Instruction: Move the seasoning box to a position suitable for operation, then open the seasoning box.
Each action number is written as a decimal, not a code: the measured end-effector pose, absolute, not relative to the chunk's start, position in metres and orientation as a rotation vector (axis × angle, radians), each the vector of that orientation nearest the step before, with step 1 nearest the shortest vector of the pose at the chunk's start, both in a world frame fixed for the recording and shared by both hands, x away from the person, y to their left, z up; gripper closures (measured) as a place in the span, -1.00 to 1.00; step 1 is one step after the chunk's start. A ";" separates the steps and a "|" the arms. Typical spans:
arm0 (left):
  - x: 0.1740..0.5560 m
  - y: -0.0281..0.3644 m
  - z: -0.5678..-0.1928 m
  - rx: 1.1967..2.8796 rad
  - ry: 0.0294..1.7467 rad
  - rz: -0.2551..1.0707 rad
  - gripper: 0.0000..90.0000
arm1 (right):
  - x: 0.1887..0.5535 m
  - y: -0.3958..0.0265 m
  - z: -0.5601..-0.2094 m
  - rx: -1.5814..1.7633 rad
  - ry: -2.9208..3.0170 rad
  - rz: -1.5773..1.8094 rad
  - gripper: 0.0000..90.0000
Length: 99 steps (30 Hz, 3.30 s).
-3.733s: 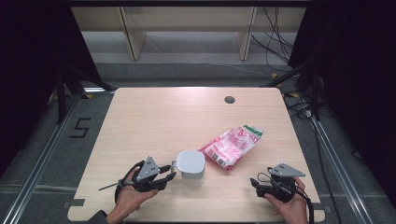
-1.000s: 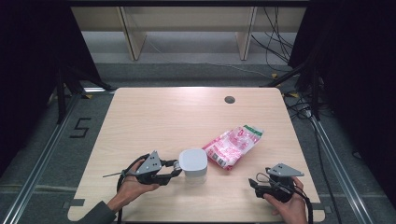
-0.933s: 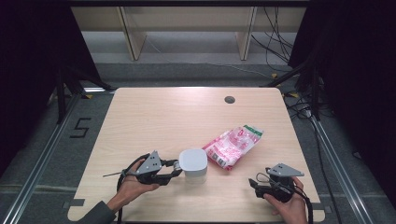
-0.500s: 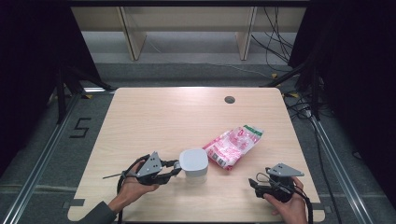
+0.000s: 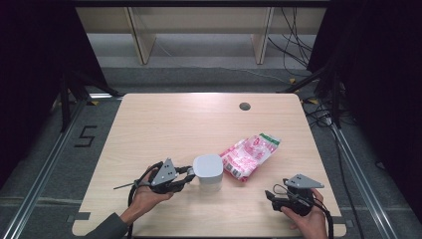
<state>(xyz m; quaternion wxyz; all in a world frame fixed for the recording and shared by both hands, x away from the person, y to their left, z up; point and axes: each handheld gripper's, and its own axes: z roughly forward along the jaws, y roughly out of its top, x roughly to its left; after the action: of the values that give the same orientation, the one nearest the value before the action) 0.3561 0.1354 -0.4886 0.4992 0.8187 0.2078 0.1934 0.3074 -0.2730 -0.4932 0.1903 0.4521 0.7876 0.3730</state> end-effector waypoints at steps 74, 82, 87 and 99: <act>0.356 0.143 -0.435 1.865 0.610 0.336 0.24 | 0.311 -0.257 -0.473 1.077 2.143 1.237 -0.65; 0.366 0.134 -0.430 1.863 0.582 0.367 0.69 | 0.322 -0.233 -0.471 1.028 2.204 1.212 -0.60; 0.367 0.126 -0.432 1.883 0.581 0.370 0.93 | 0.329 -0.222 -0.468 0.978 2.209 1.216 -0.44; 0.370 0.126 -0.439 1.900 0.592 0.385 0.98 | 0.336 -0.216 -0.466 0.934 2.216 1.251 -0.08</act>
<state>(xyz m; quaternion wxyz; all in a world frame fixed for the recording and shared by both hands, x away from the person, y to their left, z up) 0.3705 0.1262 -0.4392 0.5290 0.7954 0.2480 0.1613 0.3356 -0.2160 -0.4661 0.2138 0.3364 0.7987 0.4508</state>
